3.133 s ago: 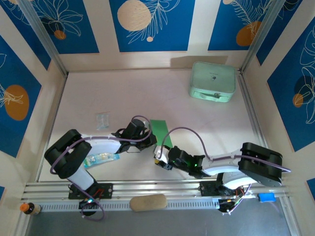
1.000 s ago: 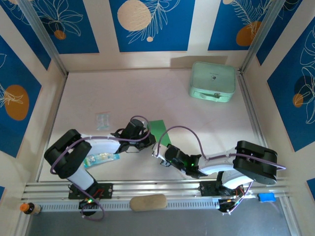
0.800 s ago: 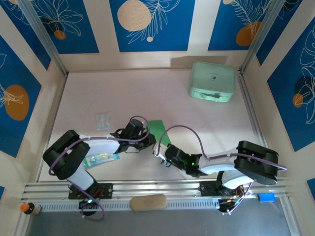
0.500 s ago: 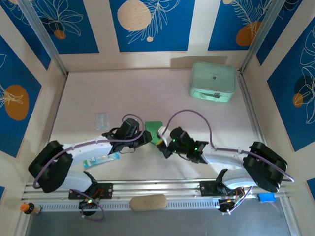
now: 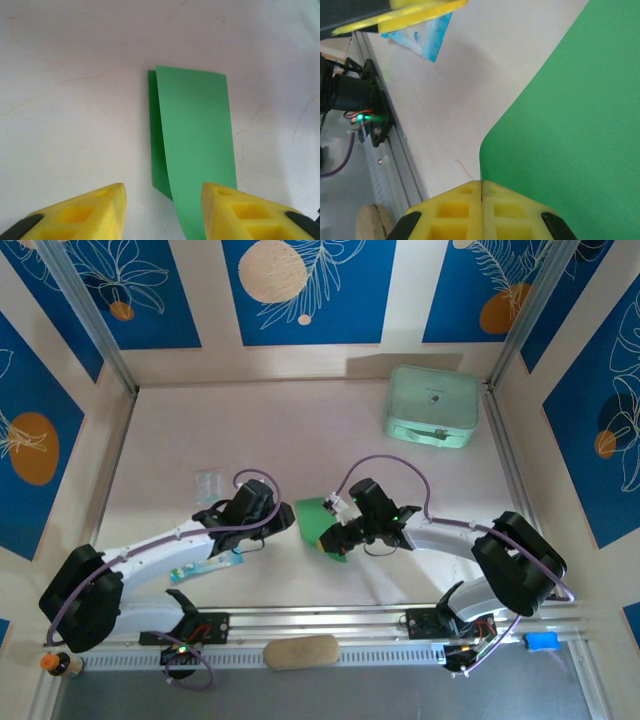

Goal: Fold a paper plane with a square sheet of paper (pick it up from the middle)
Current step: Third fold the triangle at the center of the table.

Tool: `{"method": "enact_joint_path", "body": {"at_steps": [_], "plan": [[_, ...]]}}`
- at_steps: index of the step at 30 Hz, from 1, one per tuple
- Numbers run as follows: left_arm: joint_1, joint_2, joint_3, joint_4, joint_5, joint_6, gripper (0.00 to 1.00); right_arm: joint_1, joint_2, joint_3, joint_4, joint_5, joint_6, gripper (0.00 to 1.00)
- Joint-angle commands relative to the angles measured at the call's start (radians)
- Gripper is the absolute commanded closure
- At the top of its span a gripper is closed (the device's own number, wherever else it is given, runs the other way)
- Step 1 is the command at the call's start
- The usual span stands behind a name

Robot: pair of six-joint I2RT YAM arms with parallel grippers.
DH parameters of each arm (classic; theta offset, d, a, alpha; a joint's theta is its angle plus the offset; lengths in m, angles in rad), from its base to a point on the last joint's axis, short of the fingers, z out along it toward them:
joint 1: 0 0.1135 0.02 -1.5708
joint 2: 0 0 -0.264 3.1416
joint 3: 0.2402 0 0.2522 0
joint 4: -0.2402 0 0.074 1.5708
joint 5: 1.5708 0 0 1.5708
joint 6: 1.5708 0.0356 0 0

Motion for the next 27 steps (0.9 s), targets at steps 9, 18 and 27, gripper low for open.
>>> {"method": "enact_joint_path", "body": {"at_steps": [9, 18, 27], "plan": [[0.024, 0.123, 0.108, 0.070, 0.121, 0.113, 0.83, 0.001, 0.008, 0.006, 0.020, -0.121, 0.010, 1.00], [0.037, 0.349, 0.219, 0.130, 0.258, 0.149, 0.90, 0.017, 0.020, -0.013, 0.042, -0.083, 0.023, 1.00], [0.041, 0.509, 0.262, 0.106, 0.296, 0.175, 0.91, 0.024, 0.046, -0.019, 0.053, -0.075, 0.026, 1.00]]}}
